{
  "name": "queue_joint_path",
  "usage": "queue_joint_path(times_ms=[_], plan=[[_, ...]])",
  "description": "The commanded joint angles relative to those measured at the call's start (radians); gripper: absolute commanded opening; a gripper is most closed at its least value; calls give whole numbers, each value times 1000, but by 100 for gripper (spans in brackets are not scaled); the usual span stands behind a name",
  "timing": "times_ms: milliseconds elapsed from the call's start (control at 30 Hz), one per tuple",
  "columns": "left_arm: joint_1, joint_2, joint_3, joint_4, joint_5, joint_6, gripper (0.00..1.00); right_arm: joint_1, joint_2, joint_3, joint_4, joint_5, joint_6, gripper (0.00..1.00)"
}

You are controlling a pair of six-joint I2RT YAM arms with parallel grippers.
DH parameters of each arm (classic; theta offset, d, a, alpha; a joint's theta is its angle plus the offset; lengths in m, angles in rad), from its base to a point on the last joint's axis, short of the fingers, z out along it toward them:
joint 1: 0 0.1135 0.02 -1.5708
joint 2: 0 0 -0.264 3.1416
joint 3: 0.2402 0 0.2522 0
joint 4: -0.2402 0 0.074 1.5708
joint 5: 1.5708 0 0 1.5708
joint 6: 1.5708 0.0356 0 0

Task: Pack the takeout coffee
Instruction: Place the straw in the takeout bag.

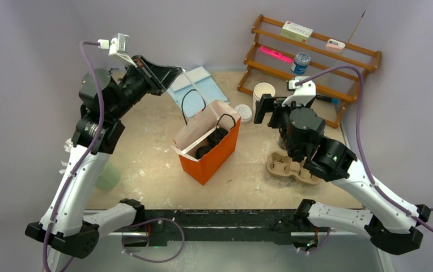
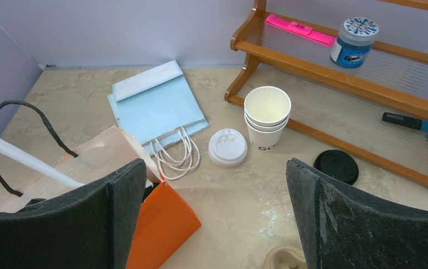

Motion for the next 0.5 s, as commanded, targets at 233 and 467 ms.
queue_joint_path(times_ms=[233,467], plan=[[-43,-65,-132,44,-90,93,0,-3,-4,5,35,32,-27,96],[-163,-71,-210,69,-224,159,0,-3,-8,-1,52,34,-40,96]])
